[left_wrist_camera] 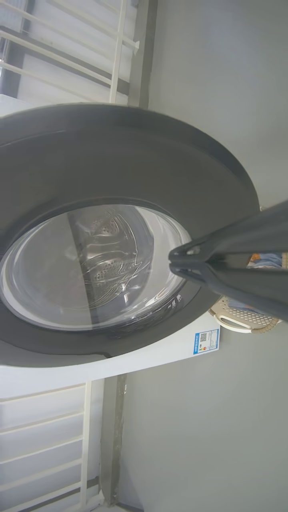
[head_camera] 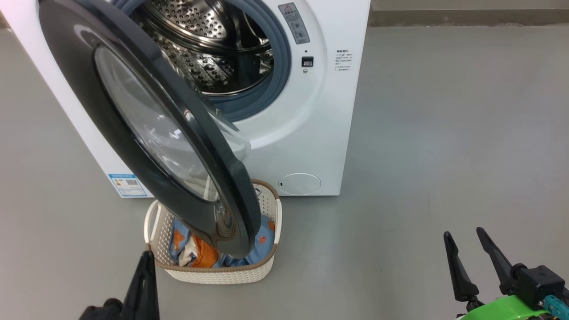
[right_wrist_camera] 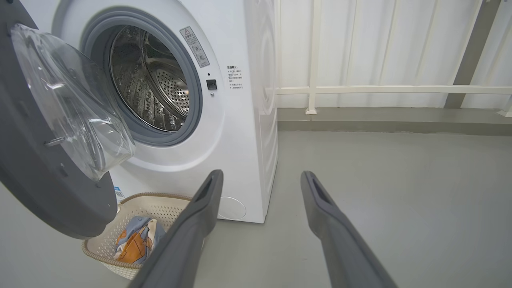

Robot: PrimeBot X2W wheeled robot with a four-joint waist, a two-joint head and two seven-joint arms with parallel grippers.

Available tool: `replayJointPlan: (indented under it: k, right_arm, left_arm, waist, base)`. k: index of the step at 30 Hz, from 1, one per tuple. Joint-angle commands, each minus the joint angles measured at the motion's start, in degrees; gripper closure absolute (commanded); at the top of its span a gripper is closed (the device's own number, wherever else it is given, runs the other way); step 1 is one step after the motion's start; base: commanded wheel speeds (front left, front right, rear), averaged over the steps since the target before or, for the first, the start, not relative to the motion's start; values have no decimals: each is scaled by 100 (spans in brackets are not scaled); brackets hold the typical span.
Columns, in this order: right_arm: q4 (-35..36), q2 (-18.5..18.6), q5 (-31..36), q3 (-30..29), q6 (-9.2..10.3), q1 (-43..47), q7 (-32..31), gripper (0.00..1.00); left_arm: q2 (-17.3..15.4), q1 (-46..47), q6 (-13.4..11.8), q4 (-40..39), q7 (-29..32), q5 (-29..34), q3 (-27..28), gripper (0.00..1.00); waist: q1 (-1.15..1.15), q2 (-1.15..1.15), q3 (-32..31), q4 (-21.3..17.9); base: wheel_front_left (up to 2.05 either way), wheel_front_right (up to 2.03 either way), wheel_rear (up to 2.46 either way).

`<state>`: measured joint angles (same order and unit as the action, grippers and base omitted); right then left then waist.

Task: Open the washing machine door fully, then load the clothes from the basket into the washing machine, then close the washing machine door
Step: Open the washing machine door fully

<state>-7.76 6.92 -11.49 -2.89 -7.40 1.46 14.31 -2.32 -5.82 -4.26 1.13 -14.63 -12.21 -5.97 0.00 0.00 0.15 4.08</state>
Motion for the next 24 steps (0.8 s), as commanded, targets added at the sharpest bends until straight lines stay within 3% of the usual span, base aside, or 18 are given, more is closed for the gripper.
replayJointPlan:
  k: [1, 14, 19, 24]
  right_arm:
    - [122, 49, -49, 85, -9, -57, 69, 0]
    - [68, -19, -69, 16, -9, -65, 69, 0]
    - [63, -25, -79, 26, -9, -76, 69, 0]
    - [51, -20, -75, 72, -9, -102, 69, 0]
  left_arm:
    - [-55, 314, 15, -262, -37, -20, 191, 100]
    - [-164, 1659, 433, -2125, -37, 736, -39, 100]
    - [-122, 2196, 672, -2747, -37, 831, -724, 100]
    - [-74, 2503, 768, -2615, 33, 667, -1723, 100]
  waist:
    - [0, 0, 1, 10]
    - [0, 0, -78, 25]
    - [0, 0, -76, -6]
    - [0, 0, -48, -45]
  base:
    - [0, 0, 0]
    - [0, 0, 0]
    - [0, 0, 0]
    - [0, 0, 0]
